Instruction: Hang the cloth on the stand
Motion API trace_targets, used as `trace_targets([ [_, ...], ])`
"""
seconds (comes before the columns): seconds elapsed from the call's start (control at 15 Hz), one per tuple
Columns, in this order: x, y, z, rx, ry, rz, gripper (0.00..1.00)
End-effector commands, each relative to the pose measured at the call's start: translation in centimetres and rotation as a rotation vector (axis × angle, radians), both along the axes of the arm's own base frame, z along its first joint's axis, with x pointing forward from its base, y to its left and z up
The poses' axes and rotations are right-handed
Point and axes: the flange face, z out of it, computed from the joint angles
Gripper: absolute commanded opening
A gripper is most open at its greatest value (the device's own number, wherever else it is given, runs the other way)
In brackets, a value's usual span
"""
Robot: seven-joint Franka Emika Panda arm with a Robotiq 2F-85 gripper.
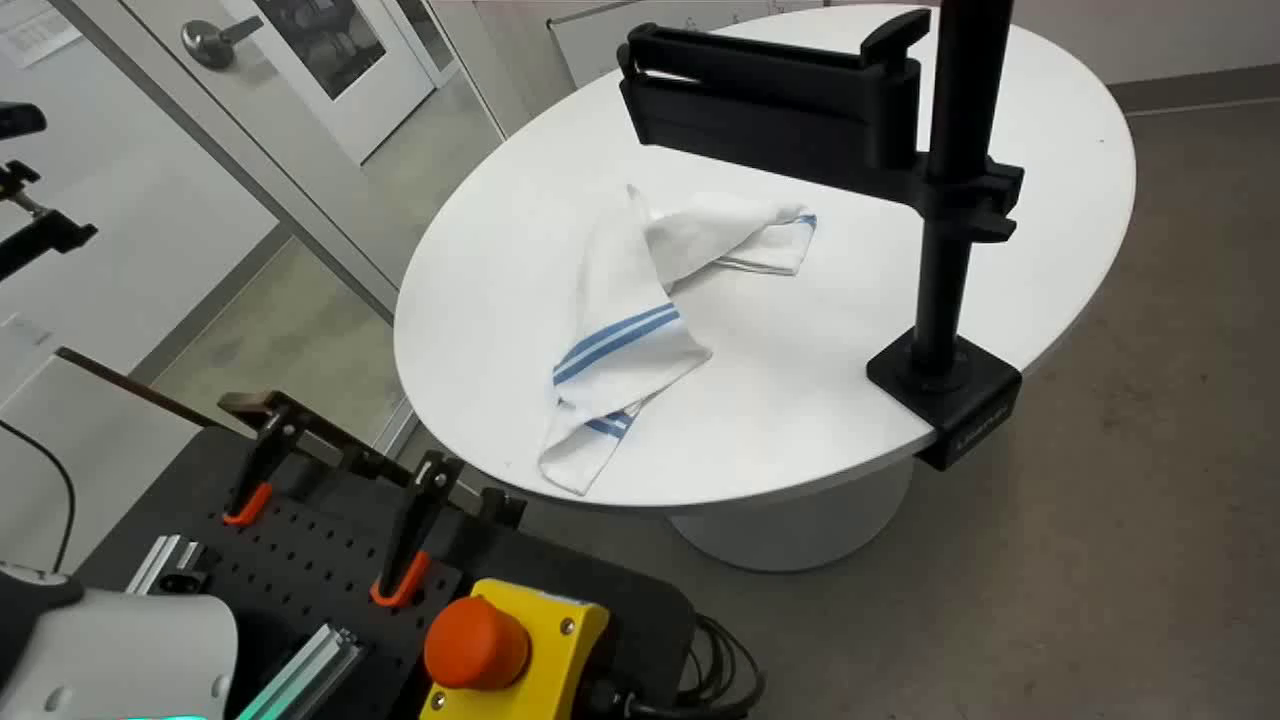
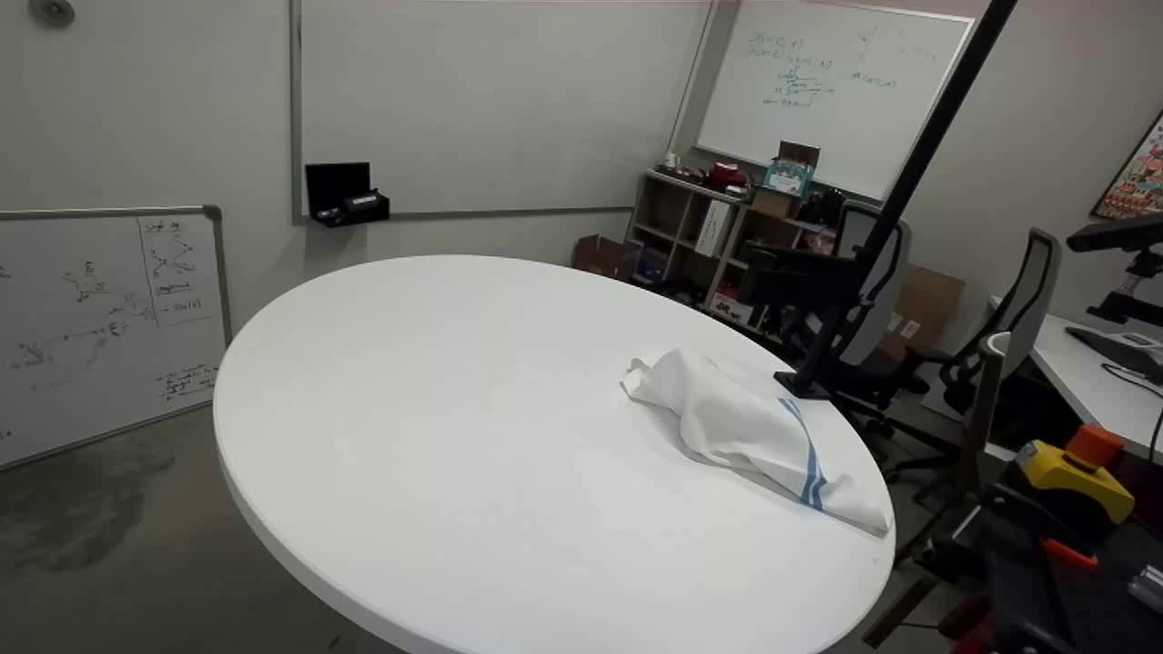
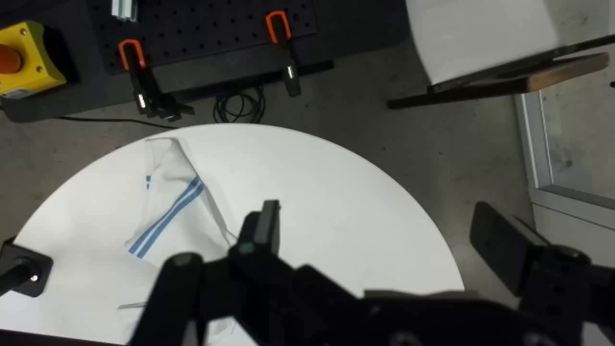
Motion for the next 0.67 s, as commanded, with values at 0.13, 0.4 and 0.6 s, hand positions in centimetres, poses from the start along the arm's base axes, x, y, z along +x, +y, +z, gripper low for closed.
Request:
trace_targets([
  [0.13,0.4,-0.8,-1.8,-0.034,0.001,-0.011,1.00],
  [0.4,1.0,-3.0,-6.7,-0.104,-0.015,-0.027,1.00],
  [0.6,1.7,-5.1,-10.5,-0.152,-0.046,-0.034,1.00],
])
